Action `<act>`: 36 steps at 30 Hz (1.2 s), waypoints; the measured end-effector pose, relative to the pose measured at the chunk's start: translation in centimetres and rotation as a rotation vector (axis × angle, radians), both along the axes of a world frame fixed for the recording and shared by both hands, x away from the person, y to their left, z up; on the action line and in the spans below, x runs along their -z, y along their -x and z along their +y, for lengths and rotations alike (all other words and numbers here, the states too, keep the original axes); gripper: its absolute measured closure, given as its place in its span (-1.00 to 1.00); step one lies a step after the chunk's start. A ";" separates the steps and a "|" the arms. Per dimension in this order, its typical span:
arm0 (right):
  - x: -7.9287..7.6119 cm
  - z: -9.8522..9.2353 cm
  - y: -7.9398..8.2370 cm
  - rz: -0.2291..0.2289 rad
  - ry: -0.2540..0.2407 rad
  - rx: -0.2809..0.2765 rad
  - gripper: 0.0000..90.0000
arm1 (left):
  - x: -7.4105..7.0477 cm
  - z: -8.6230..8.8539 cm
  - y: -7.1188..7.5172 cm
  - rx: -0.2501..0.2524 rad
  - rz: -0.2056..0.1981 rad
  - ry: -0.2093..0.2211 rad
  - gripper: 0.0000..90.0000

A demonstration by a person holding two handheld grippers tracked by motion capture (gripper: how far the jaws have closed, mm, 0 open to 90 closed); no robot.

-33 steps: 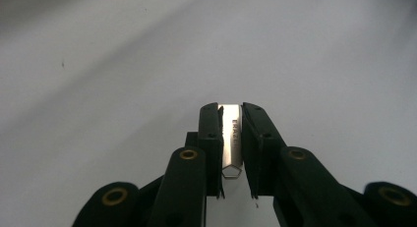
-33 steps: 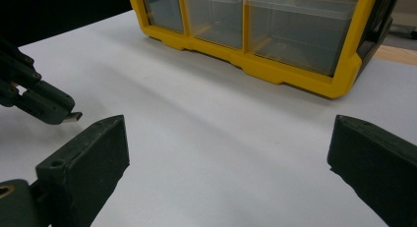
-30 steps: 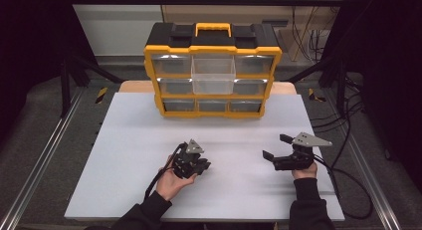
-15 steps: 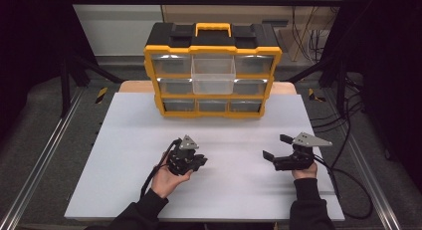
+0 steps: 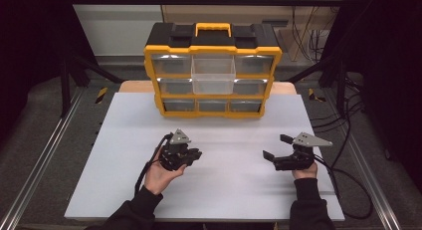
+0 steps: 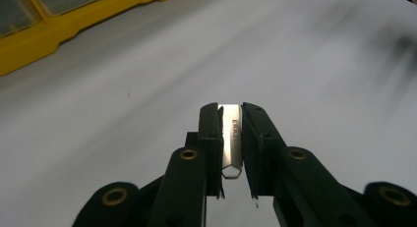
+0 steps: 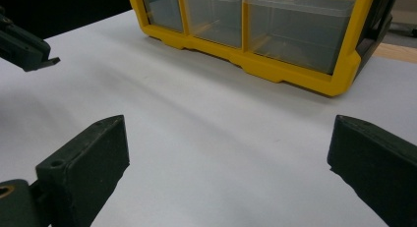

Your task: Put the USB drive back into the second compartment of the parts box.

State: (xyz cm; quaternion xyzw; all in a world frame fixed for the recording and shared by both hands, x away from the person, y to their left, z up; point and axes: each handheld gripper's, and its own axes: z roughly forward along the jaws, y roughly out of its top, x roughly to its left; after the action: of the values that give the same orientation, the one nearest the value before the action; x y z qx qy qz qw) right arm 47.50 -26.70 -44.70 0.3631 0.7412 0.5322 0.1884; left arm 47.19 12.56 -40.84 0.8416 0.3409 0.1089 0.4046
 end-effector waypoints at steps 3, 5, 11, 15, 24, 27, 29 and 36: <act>0.0 0.0 0.0 0.000 0.004 -0.002 -0.94 | -0.4 0.3 0.0 -0.004 -0.007 0.007 0.76; 0.0 0.0 0.0 -0.001 0.003 -0.002 -0.94 | -0.7 0.5 -0.1 -0.007 -0.011 0.008 0.76; 0.0 0.0 0.0 0.000 0.003 -0.003 -0.94 | -1.3 1.3 -0.1 -0.019 -0.014 0.022 0.76; -0.1 -0.1 0.1 0.003 -0.001 -0.002 -0.94 | -1.7 1.7 -0.2 -0.024 -0.017 0.033 0.76; -0.1 -0.1 0.1 0.002 0.004 -0.005 -0.94 | -3.2 2.6 -0.7 -0.033 -0.043 0.047 0.76; -0.1 -0.1 0.1 0.004 0.001 -0.006 -0.94 | -3.8 2.8 -0.9 -0.038 -0.053 0.050 0.76; -0.1 -0.1 0.1 0.001 0.000 -0.004 -0.94 | -4.2 3.0 -1.0 -0.040 -0.058 0.054 0.76; -0.1 -0.1 0.0 0.001 -0.002 -0.004 -0.94 | -5.6 3.5 -1.3 -0.047 -0.081 0.056 0.76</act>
State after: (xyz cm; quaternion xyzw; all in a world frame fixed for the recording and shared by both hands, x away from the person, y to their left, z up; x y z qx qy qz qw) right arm 47.46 -26.82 -44.58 0.3619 0.7416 0.5333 0.1864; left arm 48.46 16.04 -35.23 0.8166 0.3470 0.1427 0.4386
